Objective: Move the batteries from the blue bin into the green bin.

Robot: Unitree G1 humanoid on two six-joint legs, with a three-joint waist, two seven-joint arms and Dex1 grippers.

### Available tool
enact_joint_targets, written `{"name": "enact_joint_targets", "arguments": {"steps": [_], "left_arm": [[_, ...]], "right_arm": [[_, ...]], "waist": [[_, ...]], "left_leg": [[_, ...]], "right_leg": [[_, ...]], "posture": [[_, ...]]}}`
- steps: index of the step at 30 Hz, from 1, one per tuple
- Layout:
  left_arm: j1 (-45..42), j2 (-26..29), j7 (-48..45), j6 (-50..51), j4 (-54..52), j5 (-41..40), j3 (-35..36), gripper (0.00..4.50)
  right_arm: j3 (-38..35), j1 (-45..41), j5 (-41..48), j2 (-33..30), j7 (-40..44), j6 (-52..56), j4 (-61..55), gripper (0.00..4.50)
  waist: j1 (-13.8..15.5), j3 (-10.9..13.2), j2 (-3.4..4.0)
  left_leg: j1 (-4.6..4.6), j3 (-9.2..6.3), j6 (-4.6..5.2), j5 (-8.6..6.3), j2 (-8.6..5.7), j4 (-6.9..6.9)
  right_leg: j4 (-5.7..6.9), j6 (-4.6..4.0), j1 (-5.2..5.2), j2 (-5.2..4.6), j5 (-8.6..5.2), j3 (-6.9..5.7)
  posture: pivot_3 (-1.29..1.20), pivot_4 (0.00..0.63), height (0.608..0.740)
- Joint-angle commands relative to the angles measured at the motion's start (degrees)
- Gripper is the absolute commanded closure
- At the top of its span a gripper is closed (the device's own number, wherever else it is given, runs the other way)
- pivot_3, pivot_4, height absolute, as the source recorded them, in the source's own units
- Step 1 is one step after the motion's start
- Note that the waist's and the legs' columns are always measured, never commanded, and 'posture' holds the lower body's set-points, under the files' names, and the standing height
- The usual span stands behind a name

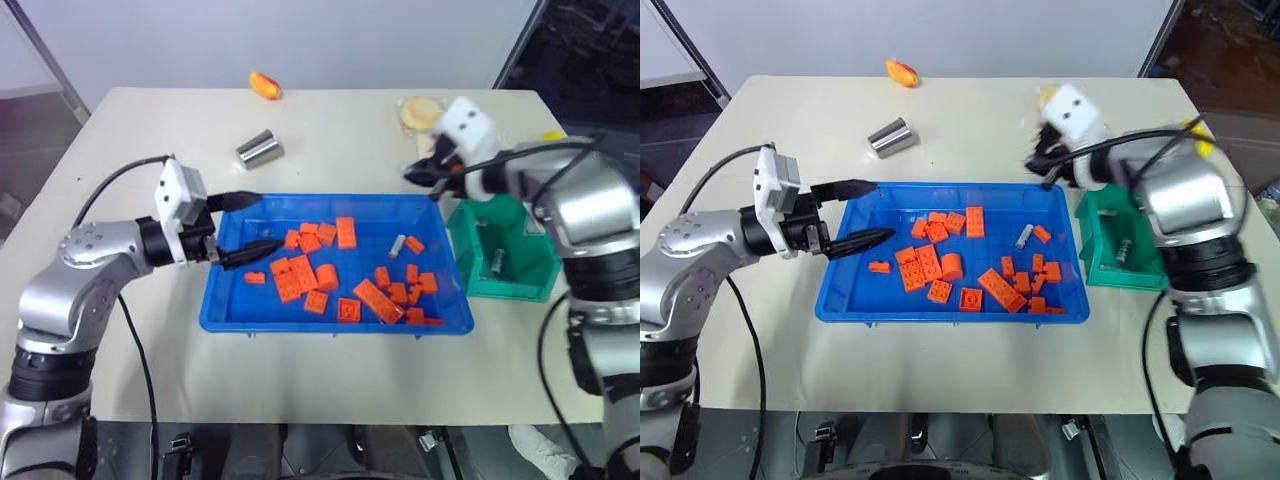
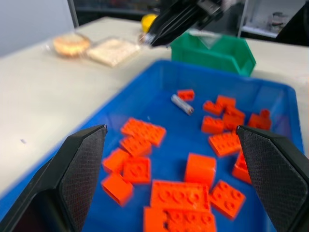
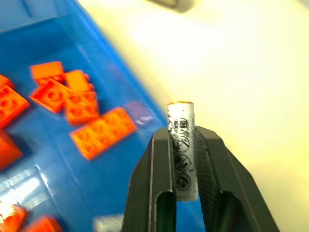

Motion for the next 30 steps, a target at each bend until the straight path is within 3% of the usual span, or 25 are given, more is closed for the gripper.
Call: {"name": "enact_joint_targets", "arguments": {"steps": [1, 7, 13, 17, 22, 26, 30], "left_arm": [[-1.87, -0.56, -1.89, -1.35, 1.03, 0.05, -1.1, 0.0], [-7.09, -2.89, -5.02, -2.1, 5.91, 0.78, -4.2, 0.0], [-9.27, -5.55, -5.71, -0.64, 7.91, -1.11, -3.8, 0.0], [-9.33, -5.54, -6.18, -0.94, 8.32, -0.19, -4.06, 0.0], [-9.23, -4.69, -6.85, -1.08, 8.4, 0.36, -3.86, 0.0], [-8.47, -2.97, -7.84, -2.03, 8.25, 2.35, -4.7, 0.0], [-6.64, 0.15, -9.92, -4.57, 8.46, 6.45, -6.56, 0.0]], "right_arm": [[-3.65, 1.92, 0.4, -4.02, 0.4, 1.01, -2.65, 4.43], [-12.88, 12.89, 2.23, -11.91, -0.37, 4.46, -4.13, 4.43], [-15.71, 21.46, 2.87, -14.68, -0.32, 3.82, -6.2, 4.43], [-16.92, 24.39, 3.66, -14.46, -1.16, 3.66, -6.56, 2.63], [-16.43, 23.46, 3.93, -14.97, -1.88, 3.16, -6.26, 0.03], [-14.64, 17.73, 4.01, -14.09, -2.68, 2.47, -5.56, 0.03], [-12.35, 10.45, 8.22, -8.52, -1.76, 5.72, -7.1, 0.03]], "waist": [[-0.04, 0.0, 0.0], [0.22, 0.0, 0.0], [-0.32, 0.0, 0.02], [-0.27, 0.0, 0.02], [-0.1, 0.0, 0.02], [-0.26, 0.0, 0.02], [-1.13, -0.01, 0.0]], "left_leg": [[0.0, 0.02, 0.0, 0.0, 0.0, 0.0], [-0.05, 0.01, 0.01, 0.0, 0.0, 0.02], [-0.01, 0.04, 0.01, 0.0, 0.05, 0.04], [0.0, 0.07, 0.01, 0.0, 0.04, 0.03], [0.0, 0.06, 0.01, 0.0, 0.03, 0.05], [0.01, 0.08, 0.01, 0.0, 0.03, 0.04], [0.04, 0.06, 0.01, 0.0, 0.05, 0.01]], "right_leg": [[0.0, 0.0, -0.01, 0.0, 0.0, 0.01], [0.01, 0.0, -0.02, 0.01, 0.0, 0.02], [0.06, 0.01, -0.05, 0.08, 0.01, 0.06], [0.07, 0.02, -0.05, 0.08, 0.01, 0.09], [0.07, 0.02, -0.04, 0.07, 0.01, 0.09], [0.07, 0.02, -0.05, 0.07, 0.01, 0.11], [0.09, 0.01, -0.04, 0.09, 0.0, 0.1]], "posture": [[0.0, 0.15, 0.74], [0.0, 0.15, 0.74], [0.0, 0.15, 0.74], [0.0, 0.15, 0.74], [0.0, 0.15, 0.74], [0.0, 0.15, 0.74], [0.0, 0.15, 0.74]]}}
